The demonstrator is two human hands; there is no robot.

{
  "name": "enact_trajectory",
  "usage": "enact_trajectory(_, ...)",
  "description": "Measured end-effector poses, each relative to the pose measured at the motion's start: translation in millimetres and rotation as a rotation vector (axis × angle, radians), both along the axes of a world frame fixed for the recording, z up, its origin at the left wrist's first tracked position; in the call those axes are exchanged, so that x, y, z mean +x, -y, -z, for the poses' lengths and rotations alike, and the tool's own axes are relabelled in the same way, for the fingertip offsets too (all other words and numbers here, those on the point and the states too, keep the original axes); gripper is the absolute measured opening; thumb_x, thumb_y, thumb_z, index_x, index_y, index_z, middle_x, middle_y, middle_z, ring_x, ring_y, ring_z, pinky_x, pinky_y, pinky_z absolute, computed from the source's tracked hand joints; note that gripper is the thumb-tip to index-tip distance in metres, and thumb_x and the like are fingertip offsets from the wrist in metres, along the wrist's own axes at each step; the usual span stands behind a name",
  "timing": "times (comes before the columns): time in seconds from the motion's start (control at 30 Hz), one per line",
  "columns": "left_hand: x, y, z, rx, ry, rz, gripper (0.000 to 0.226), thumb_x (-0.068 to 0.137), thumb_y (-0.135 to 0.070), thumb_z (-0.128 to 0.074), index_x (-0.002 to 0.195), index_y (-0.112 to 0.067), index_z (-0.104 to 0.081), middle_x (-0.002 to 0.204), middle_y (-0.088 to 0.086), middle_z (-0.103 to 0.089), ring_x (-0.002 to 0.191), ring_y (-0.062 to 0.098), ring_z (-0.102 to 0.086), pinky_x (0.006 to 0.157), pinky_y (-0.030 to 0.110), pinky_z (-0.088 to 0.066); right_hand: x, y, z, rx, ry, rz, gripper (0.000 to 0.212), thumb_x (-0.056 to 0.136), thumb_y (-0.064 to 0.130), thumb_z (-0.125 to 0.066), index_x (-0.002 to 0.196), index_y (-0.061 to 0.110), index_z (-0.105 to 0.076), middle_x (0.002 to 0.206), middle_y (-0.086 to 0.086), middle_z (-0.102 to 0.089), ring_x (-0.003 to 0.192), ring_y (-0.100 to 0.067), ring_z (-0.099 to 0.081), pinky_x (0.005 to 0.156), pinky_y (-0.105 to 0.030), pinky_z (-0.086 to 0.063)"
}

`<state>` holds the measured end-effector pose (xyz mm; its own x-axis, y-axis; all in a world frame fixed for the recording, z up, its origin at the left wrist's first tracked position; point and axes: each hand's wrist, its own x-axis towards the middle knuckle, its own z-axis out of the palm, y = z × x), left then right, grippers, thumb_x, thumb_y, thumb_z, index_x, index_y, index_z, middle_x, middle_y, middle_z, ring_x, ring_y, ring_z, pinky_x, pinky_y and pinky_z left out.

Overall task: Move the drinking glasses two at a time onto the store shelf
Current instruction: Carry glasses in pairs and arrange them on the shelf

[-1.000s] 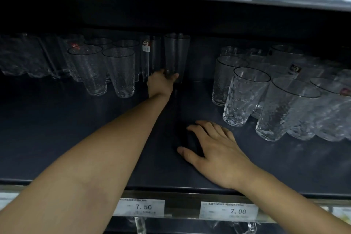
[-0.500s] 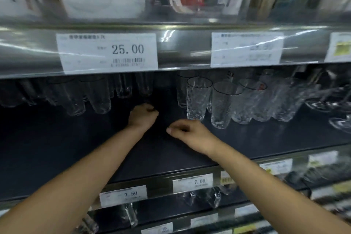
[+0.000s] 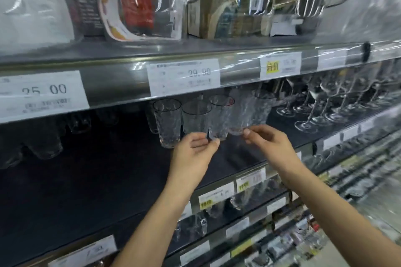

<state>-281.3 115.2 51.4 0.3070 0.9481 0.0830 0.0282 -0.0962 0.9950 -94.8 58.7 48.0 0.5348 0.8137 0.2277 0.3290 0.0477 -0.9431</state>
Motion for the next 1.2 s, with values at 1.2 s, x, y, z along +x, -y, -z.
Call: enact_trajectory(1.2, 160.7, -76.5, 53.4, 0.179, -0.311, -0.421, 0.046, 0.084, -0.023, -0.076, 0.121, -0.015, -0.051, 0.116, -0.003, -0.062, 0.106, 0.01, -0.06, 0.086, 0.018, -0.044, 191.9, -124.3, 61.1, -0.061, -0.092, -0.299, 0.064, 0.069, 0.03, -0.087, 0.124, 0.024, -0.056, 0.112, 0.01, -0.07, 0.102, -0.005, -0.067, 0.095, -0.033, -0.053)
